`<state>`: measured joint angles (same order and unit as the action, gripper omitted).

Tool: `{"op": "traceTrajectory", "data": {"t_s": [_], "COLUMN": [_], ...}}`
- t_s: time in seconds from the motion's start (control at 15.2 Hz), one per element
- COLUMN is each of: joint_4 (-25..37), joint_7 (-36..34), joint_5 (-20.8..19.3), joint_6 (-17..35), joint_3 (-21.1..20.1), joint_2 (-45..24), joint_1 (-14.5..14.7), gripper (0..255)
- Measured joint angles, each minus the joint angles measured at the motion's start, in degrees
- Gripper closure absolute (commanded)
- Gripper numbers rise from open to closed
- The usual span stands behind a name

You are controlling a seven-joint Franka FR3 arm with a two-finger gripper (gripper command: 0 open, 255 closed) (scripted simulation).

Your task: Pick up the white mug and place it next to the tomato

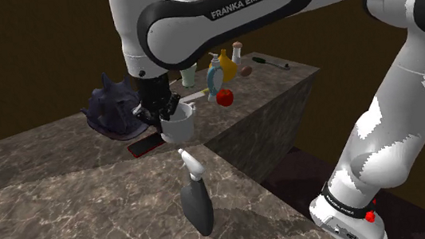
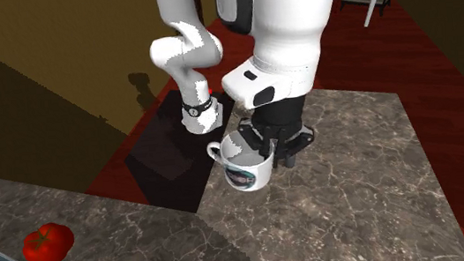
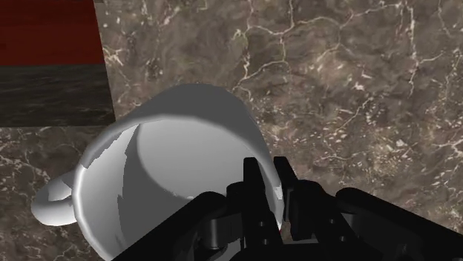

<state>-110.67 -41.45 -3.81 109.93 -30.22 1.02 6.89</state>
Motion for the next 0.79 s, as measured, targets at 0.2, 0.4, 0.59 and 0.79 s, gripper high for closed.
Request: {"op": "traceTrajectory", "data": {"t_s": [0.2, 0.4, 0.59, 0.79], "joint_4": [-1.3, -1.0, -1.3, -0.5], "joint_7": [4.4, 8.3, 12.3, 16.2], "joint_5": [0.6, 0.4, 0.4, 0.1], "joint_6": [0.6, 0.8, 1.3, 1.5], "joint_3": [2.2, 4.3, 6.3, 8.4], "joint_2": [1.1, 0.8, 0.9, 0.1], "joint_1": [-2.0, -4.0, -5.9, -7.8], "gripper": [255, 255, 255, 255]}}
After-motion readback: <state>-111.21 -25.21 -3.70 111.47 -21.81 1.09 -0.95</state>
